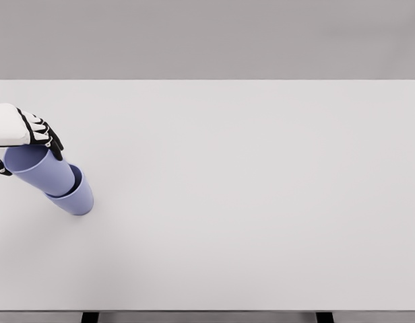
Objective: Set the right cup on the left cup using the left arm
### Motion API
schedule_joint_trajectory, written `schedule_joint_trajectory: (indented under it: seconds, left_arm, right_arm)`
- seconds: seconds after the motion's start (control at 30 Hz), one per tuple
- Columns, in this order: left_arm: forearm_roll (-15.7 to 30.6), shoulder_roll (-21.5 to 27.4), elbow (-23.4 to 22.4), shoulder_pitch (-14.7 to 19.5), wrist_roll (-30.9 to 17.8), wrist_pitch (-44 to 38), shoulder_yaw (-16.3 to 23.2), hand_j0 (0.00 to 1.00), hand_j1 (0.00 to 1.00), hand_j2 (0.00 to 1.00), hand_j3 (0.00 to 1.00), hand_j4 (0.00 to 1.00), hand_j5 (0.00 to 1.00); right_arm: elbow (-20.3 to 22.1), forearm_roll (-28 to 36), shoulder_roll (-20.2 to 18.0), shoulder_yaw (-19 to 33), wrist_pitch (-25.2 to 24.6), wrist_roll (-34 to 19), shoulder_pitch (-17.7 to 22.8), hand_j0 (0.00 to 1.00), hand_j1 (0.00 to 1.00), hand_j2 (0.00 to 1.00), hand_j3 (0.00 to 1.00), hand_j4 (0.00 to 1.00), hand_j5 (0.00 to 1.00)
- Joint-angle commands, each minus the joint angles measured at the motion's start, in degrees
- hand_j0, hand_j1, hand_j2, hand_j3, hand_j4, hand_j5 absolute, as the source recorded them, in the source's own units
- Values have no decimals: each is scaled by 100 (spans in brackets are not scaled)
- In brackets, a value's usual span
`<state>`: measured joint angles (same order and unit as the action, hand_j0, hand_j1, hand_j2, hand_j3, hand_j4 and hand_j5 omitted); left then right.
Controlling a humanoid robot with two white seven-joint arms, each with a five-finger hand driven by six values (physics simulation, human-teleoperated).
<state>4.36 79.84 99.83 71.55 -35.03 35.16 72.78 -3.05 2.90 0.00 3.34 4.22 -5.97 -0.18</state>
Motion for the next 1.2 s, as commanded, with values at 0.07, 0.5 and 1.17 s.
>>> schedule_joint_trajectory:
  seconds: [0.07, 0.5, 1.17]
  left_arm:
    - [30, -3, 1, 0, 3, -16, -27, 63, 63, 63, 63, 63, 63]
    - [-22, -162, -25, 0, 3, -16, -27, 63, 63, 63, 63, 63, 63]
    - [-75, -170, -87, -9, 3, -16, -27, 68, 68, 68, 68, 68, 68]
  right_arm:
    - [-3, 0, 0, 0, 0, -1, 0, 100, 100, 100, 100, 100, 100]
    - [6, 0, 0, 0, 0, -1, 0, 100, 100, 100, 100, 100, 100]
    - [-3, 0, 0, 0, 0, -1, 0, 100, 100, 100, 100, 100, 100]
